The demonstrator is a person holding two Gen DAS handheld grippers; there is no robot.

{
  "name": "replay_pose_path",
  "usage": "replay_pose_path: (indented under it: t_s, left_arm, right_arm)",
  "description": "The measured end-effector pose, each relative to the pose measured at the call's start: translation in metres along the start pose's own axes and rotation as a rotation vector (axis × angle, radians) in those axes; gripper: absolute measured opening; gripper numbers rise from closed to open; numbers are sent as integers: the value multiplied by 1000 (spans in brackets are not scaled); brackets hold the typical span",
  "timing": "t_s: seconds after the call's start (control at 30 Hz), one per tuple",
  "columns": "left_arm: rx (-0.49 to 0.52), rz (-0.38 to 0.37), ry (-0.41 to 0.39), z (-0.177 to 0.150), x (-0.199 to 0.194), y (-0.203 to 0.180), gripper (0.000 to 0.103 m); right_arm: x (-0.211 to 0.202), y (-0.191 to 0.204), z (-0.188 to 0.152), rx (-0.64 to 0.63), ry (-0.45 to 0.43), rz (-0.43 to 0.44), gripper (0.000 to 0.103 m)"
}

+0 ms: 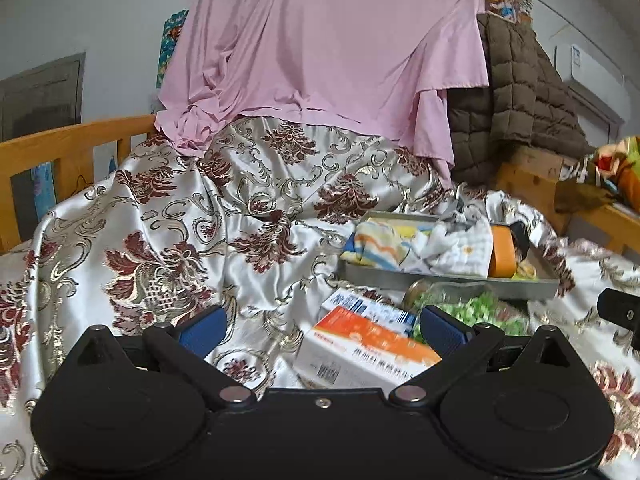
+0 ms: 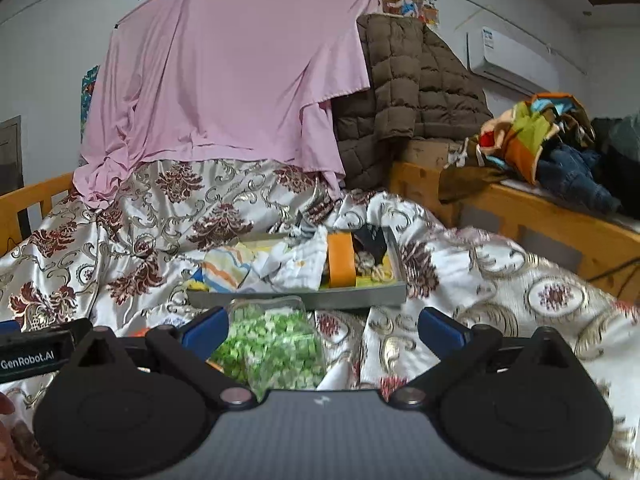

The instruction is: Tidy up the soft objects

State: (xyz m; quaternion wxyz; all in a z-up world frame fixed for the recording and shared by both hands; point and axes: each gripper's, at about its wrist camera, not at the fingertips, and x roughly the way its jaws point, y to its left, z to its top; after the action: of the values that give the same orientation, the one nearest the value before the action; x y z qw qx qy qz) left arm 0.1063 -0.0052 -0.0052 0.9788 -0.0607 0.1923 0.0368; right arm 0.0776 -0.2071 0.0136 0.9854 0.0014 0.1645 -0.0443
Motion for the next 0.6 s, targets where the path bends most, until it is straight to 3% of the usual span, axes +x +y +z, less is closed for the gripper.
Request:
replay_pose_path:
  t_s: [0.6]
  left_arm:
    - [24,15,-9,-11,-14,1,102]
  right_arm:
    - [-15,1,-26,14,32,-28,103]
